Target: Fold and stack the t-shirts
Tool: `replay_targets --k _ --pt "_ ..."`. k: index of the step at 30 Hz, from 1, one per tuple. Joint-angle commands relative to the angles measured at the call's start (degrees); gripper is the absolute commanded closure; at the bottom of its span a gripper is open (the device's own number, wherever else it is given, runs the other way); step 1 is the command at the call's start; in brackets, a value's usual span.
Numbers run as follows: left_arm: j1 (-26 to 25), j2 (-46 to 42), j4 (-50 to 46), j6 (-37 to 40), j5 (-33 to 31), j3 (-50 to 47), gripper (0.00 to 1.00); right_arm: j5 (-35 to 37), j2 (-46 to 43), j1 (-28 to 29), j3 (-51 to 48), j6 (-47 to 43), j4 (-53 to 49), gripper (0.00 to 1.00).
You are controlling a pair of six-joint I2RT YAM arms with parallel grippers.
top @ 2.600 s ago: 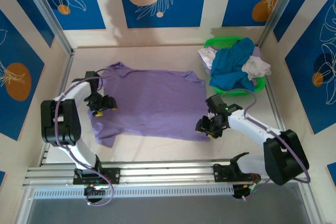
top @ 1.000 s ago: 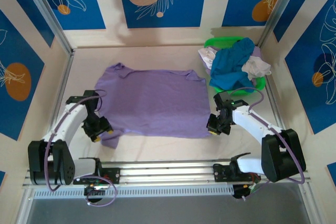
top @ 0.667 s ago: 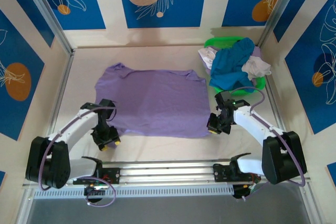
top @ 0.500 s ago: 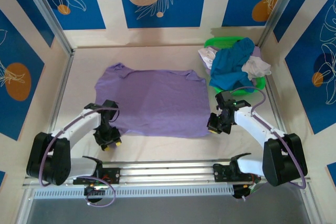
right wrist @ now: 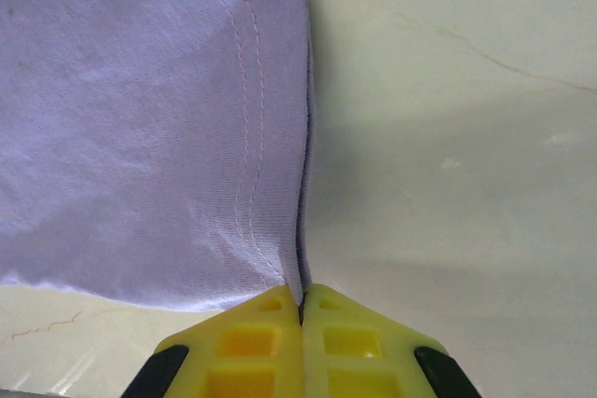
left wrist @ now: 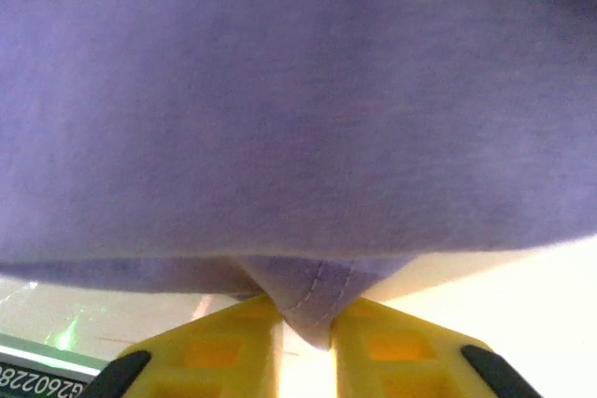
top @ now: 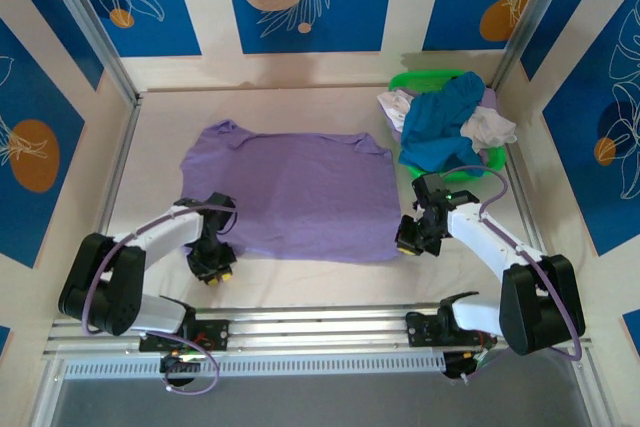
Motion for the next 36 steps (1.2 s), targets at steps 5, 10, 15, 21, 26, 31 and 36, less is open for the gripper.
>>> replay_targets --k 5,10,15,21,26,31,36 --pt "-1.88 -5.30 -8.35 -0.30 -5.26 3.41 1.00 -1.45 -3.18 -0.29 2.46 -0.36 -3.21 1.00" --pt "-1.88 -14.92 -17.66 -0.08 -7.23 8.71 1.00 -1.30 -5.09 0.32 2.09 1.13 -4.14 1.00" --pt "-1.88 -19.84 -22.89 -0.03 -6.83 11.82 1.00 -0.03 -7.49 1.33 2.41 2.50 -6.12 1.00" --pt "-1.88 -24.04 -27.61 0.22 -7.86 17.06 1.00 0.80 -10.48 2.10 2.65 4.12 -8.20 1.00" --pt "-1.79 -22.02 -26.23 2.06 -5.46 21.06 1.00 1.69 -10.62 3.75 3.12 5.30 -8.49 1.00" --pt "0.03 -15.42 -24.13 6.10 -6.71 26.48 1.00 3.64 -9.38 3.86 4.94 5.59 -7.76 1.00" --pt "5.66 -8.36 -21.29 11.74 -4.14 31.18 1.00 4.43 -5.68 3.45 6.51 5.90 -5.31 1.00"
